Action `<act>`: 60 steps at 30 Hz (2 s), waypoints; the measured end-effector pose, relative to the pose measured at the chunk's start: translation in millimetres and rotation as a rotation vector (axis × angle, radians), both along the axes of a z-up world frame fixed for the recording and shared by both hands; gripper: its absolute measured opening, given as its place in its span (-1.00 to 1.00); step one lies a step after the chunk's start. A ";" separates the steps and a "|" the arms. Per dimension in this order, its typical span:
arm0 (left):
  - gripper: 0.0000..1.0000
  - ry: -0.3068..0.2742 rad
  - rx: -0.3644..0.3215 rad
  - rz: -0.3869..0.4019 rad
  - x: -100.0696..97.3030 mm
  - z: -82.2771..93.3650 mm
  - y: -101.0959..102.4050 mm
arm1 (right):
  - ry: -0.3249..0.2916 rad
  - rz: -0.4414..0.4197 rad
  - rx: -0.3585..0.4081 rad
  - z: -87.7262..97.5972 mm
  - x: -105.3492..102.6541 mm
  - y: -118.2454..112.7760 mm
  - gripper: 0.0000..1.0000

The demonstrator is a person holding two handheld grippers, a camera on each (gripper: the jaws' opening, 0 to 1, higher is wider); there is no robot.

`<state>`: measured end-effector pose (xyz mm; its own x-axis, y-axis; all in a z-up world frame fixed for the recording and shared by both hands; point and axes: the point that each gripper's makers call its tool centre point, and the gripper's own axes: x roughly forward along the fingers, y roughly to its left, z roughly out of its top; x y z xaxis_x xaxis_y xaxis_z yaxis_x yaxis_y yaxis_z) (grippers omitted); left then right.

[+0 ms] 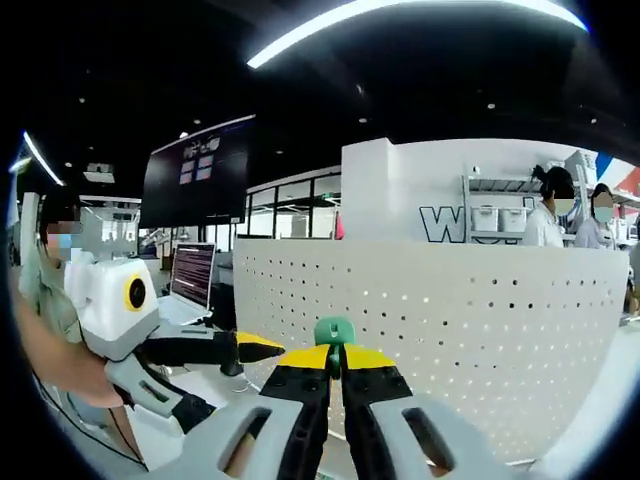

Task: Insert the hook assembly into the mounting plate slot until the hook locks in place.

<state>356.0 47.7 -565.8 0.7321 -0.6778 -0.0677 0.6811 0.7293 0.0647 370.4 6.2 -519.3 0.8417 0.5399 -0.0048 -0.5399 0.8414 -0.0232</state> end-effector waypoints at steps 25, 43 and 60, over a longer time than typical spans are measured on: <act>0.46 0.004 0.008 0.120 -15.4 -22.4 37.8 | -0.020 -0.071 0.054 19.5 37.8 -21.6 -0.98; 0.48 0.002 0.000 0.145 -24.1 -24.2 46.6 | -0.055 -0.111 0.049 30.2 63.7 -24.3 -0.98; 0.45 0.012 -0.012 0.173 -25.4 -27.6 54.8 | -0.101 -0.190 0.063 41.4 90.4 -25.2 -0.98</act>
<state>330.6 102.5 -593.4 0.8370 -0.5426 -0.0703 0.5462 0.8363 0.0481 460.8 -19.0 -477.9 0.9227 0.3683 0.1136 -0.3693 0.9292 -0.0131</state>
